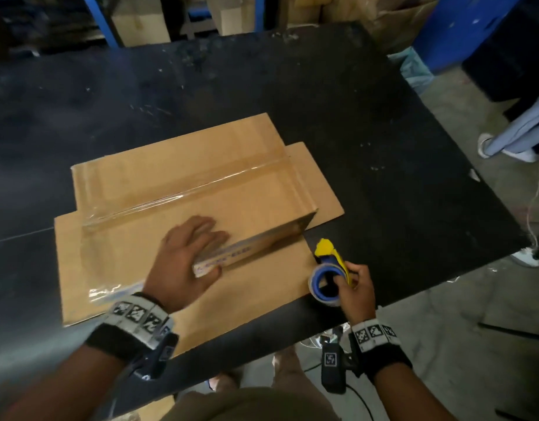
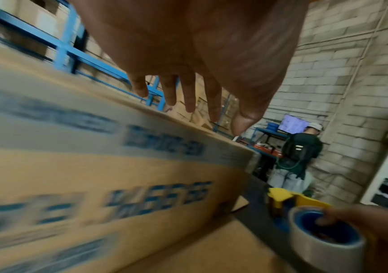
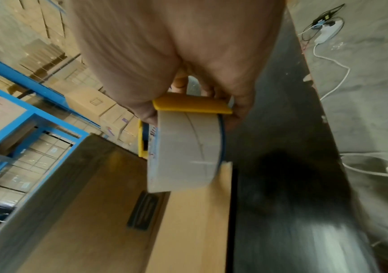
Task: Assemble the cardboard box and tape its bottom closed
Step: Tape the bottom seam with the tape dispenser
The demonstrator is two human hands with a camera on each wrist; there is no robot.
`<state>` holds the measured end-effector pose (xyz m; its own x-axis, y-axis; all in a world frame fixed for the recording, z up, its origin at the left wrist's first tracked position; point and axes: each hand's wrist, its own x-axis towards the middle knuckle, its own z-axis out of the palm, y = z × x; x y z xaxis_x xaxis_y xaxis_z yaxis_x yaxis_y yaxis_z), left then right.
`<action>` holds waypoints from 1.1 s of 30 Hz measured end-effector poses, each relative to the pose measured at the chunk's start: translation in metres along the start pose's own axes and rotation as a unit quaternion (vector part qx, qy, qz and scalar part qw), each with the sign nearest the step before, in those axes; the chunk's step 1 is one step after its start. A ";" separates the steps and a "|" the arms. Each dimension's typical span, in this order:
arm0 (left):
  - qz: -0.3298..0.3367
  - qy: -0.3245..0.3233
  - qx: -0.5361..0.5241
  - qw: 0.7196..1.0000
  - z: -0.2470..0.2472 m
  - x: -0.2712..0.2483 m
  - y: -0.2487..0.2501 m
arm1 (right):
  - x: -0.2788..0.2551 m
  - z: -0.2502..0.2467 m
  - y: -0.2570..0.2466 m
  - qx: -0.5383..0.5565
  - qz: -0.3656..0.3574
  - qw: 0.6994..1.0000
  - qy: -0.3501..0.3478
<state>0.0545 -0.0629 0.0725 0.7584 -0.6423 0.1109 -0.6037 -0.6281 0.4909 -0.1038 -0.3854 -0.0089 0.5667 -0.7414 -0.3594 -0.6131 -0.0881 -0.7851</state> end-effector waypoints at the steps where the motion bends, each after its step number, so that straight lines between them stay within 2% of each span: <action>1: 0.011 -0.006 -0.005 1.000 0.013 0.018 0.017 | 0.013 -0.004 -0.001 -0.025 -0.004 1.000 0.005; 6: 0.016 -0.049 0.022 0.998 0.068 0.108 0.089 | 0.070 -0.018 0.008 -0.100 -0.069 0.992 0.030; 10: -0.013 -0.084 0.117 0.990 0.102 0.150 0.110 | 0.103 -0.029 0.014 -0.130 -0.059 0.990 0.013; 13: -0.014 -0.089 0.170 0.981 0.108 0.150 0.111 | 0.117 -0.034 0.018 -0.146 -0.048 0.988 -0.002; 17: 0.007 -0.088 0.178 0.980 0.106 0.135 0.112 | 0.125 -0.035 0.025 -0.160 -0.034 0.986 -0.020; 21: 0.014 -0.093 0.159 0.983 0.105 0.127 0.114 | 0.126 -0.035 0.027 -0.169 -0.021 0.985 -0.035; 23: 0.006 -0.092 0.107 0.990 0.101 0.130 0.115 | 0.124 -0.037 0.024 -0.164 -0.013 0.985 -0.046; 25: -0.019 -0.076 -0.001 0.997 0.089 0.130 0.112 | 0.124 -0.043 0.020 -0.149 -0.008 0.988 -0.046; 28: -0.049 0.001 -0.120 0.992 0.062 0.120 0.100 | 0.125 -0.053 0.004 -0.133 -0.032 0.991 -0.011; 31: -0.090 0.062 -0.135 0.985 0.024 0.095 0.072 | 0.123 -0.051 -0.042 -0.155 -0.081 0.984 0.017; 33: -0.130 0.088 -0.119 0.980 -0.005 0.072 0.042 | 0.120 -0.039 -0.085 -0.176 -0.099 0.979 0.004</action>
<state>0.0850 -0.1340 0.1052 0.9224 -0.3752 0.0918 -0.3257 -0.6276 0.7071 -0.0054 -0.4927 0.0350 0.6907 -0.6912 -0.2123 -0.6434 -0.4535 -0.6167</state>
